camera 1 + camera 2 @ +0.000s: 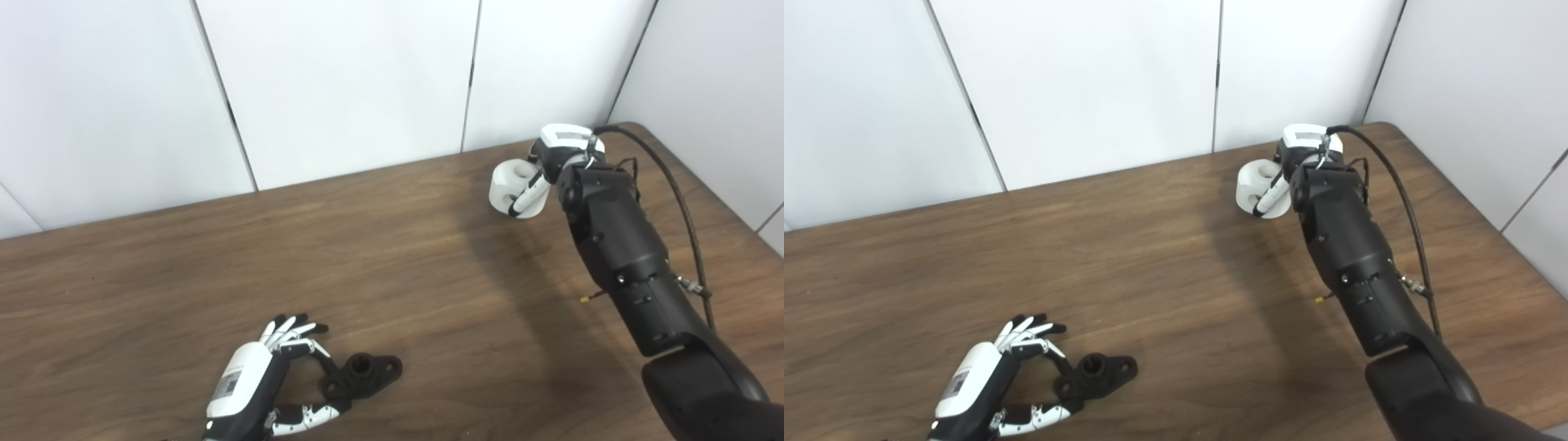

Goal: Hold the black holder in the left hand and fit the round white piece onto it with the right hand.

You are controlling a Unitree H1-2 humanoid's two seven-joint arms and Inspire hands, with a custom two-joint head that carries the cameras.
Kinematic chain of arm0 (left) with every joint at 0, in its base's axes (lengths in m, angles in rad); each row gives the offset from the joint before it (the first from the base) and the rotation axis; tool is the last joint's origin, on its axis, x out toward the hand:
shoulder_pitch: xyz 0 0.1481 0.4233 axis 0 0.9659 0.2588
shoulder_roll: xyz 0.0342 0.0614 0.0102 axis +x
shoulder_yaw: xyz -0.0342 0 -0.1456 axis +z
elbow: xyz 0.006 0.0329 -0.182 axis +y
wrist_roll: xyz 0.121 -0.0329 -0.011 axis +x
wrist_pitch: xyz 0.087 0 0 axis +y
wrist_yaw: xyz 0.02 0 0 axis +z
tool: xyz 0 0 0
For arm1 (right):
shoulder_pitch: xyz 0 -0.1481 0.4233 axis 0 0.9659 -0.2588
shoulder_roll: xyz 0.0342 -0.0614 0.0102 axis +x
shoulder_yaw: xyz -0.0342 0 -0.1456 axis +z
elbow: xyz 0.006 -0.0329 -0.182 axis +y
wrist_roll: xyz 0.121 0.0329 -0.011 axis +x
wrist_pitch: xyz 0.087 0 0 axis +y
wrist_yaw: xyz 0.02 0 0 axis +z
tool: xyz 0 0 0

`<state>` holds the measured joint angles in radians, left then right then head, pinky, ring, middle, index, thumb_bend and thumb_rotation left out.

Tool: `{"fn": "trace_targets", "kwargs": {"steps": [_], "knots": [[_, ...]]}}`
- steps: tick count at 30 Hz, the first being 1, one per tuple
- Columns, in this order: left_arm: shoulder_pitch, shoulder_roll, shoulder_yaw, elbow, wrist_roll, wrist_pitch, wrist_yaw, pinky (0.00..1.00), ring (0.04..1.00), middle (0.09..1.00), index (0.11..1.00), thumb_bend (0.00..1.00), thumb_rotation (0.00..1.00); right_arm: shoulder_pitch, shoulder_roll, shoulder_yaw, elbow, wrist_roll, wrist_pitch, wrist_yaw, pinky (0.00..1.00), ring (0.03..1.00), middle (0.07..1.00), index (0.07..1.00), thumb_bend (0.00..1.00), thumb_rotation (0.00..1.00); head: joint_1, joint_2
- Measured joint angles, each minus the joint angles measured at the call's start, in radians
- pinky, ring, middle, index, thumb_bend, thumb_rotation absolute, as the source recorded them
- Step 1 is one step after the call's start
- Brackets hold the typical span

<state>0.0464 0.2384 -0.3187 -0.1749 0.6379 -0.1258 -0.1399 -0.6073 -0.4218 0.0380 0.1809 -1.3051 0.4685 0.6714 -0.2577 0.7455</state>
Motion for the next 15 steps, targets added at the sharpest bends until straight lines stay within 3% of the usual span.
{"fn": "trace_targets", "kwargs": {"steps": [7, 8, 9, 15], "knots": [[0.0, 0.0, 0.0, 0.0, 0.003, 0.0, 0.0, 1.0, 0.946, 0.839, 0.488, 0.52, 0.06, 0.001, 0.029, -0.017, 0.0, 0.003, 0.0, -0.013, 0.98, 1.0, 0.981, 0.571, 0.85, 0.27, 0.002, 0.006], [0.0, 0.0, -0.001, -0.001, 0.004, 0.001, -0.001, 1.0, 0.946, 0.84, 0.488, 0.52, 0.06, 0.002, 0.031, -0.018, 0.0, 0.006, 0.0, -0.025, 0.99, 1.0, 0.969, 0.53, 0.69, 0.21, 0.002, 0.006], [0.0, -0.001, -0.001, -0.003, 0.005, 0.003, -0.002, 1.0, 0.947, 0.841, 0.488, 0.52, 0.06, 0.004, 0.033, -0.019, 0.0, 0.013, 0.0, -0.043, 1.0, 1.0, 0.949, 0.505, 0.59, 0.18, 0.003, 0.008], [0.0, -0.001, -0.001, -0.01, 0.015, 0.011, -0.014, 1.0, 0.947, 0.841, 0.488, 0.52, 0.06, 0.021, 0.028, -0.015, 0.0, 0.079, -0.002, -0.142, 1.0, 1.0, 0.875, 0.484, 0.53, 0.14, 0.008, 0.011]]}}
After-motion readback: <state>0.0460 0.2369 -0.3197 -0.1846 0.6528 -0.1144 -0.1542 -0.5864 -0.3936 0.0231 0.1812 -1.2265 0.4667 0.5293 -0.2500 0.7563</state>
